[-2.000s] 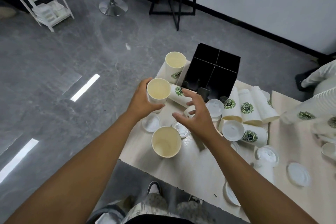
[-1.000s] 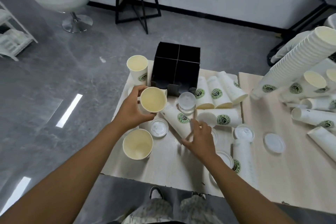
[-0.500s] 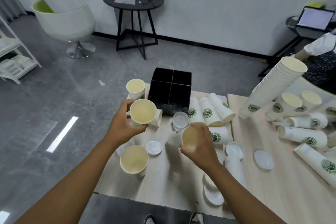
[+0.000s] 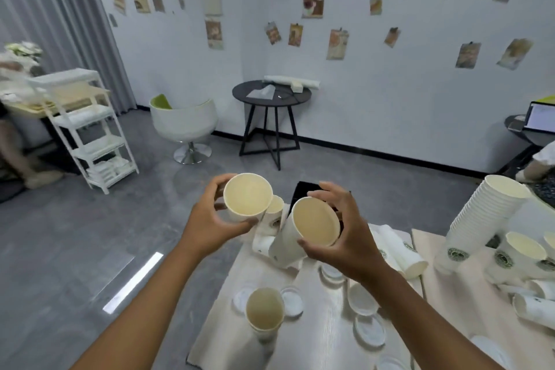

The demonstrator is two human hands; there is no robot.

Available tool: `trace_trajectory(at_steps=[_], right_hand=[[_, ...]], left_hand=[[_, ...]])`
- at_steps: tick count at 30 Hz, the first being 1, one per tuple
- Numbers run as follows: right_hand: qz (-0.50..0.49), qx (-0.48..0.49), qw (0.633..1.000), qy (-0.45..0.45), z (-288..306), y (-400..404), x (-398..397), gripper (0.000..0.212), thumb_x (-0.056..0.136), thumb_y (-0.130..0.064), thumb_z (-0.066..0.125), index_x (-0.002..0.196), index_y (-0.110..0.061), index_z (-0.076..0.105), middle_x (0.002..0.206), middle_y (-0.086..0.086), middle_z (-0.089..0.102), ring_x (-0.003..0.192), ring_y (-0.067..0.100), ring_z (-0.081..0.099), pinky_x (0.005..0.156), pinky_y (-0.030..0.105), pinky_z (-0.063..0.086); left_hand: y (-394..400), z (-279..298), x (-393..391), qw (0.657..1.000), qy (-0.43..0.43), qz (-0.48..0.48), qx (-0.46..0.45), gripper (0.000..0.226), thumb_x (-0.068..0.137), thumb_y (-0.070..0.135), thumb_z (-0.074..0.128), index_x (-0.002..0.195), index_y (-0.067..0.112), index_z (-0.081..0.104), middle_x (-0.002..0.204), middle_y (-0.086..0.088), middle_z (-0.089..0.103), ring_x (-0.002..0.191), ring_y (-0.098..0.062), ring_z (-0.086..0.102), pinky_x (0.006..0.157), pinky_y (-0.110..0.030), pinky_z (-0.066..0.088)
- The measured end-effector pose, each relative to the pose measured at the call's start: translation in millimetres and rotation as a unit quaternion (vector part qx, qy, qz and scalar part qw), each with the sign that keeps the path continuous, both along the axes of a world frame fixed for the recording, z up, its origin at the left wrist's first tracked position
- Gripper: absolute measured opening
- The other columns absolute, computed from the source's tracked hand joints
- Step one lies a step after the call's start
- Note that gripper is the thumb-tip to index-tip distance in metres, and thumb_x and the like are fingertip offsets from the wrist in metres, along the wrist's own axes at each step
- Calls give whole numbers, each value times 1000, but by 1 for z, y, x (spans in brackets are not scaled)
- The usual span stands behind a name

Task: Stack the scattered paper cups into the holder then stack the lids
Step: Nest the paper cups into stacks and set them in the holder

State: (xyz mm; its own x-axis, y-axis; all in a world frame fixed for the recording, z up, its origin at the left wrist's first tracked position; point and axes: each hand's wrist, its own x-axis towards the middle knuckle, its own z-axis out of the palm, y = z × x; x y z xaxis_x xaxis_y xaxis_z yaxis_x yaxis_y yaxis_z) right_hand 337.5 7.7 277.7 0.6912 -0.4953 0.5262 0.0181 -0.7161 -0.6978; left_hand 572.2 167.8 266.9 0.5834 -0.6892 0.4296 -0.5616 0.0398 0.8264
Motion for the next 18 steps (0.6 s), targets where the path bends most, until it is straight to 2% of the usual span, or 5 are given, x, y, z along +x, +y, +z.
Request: trace_trajectory(at_steps=[4, 8, 10, 13, 18], right_hand=[[43, -4, 999, 16, 0, 17, 16, 94, 63, -42, 96, 142, -31, 47, 141, -37, 42, 131, 11, 50, 101, 42, 52], [74, -12, 996, 38, -10, 32, 23, 90, 64, -46, 93, 137, -52, 41, 142, -25, 48, 128, 14, 53, 100, 41, 53], [74, -8, 996, 57, -17, 37, 24, 87, 63, -50, 91, 137, -46, 45, 138, -19, 52, 126, 12, 52, 100, 39, 53], [74, -4, 994, 84, -29, 41, 24, 85, 62, -53, 88, 137, -33, 54, 131, -27, 51, 123, 8, 48, 101, 31, 49], [74, -6, 989, 124, -52, 44, 26, 85, 63, -51, 90, 138, -29, 56, 128, -30, 50, 123, 7, 44, 101, 15, 37]], left_hand=[[27, 15, -1, 999, -12, 26, -23, 89, 56, 41, 95, 133, 39, 51, 133, 20, 62, 120, -8, 62, 94, -31, 53], [49, 18, -3, 998, -9, 47, -31, 90, 56, 37, 96, 135, 37, 51, 136, 15, 61, 122, -11, 61, 95, -33, 54], [58, 17, -5, 998, -4, 56, -36, 92, 56, 40, 95, 137, 34, 50, 137, 13, 61, 124, -12, 61, 95, -32, 54], [67, 14, -10, 997, 3, 64, -46, 94, 56, 43, 94, 138, 32, 50, 138, 11, 60, 125, -15, 60, 96, -33, 53], [75, 7, -17, 996, 11, 75, -55, 91, 57, 41, 94, 136, 35, 50, 137, 13, 60, 126, -15, 60, 96, -33, 54]])
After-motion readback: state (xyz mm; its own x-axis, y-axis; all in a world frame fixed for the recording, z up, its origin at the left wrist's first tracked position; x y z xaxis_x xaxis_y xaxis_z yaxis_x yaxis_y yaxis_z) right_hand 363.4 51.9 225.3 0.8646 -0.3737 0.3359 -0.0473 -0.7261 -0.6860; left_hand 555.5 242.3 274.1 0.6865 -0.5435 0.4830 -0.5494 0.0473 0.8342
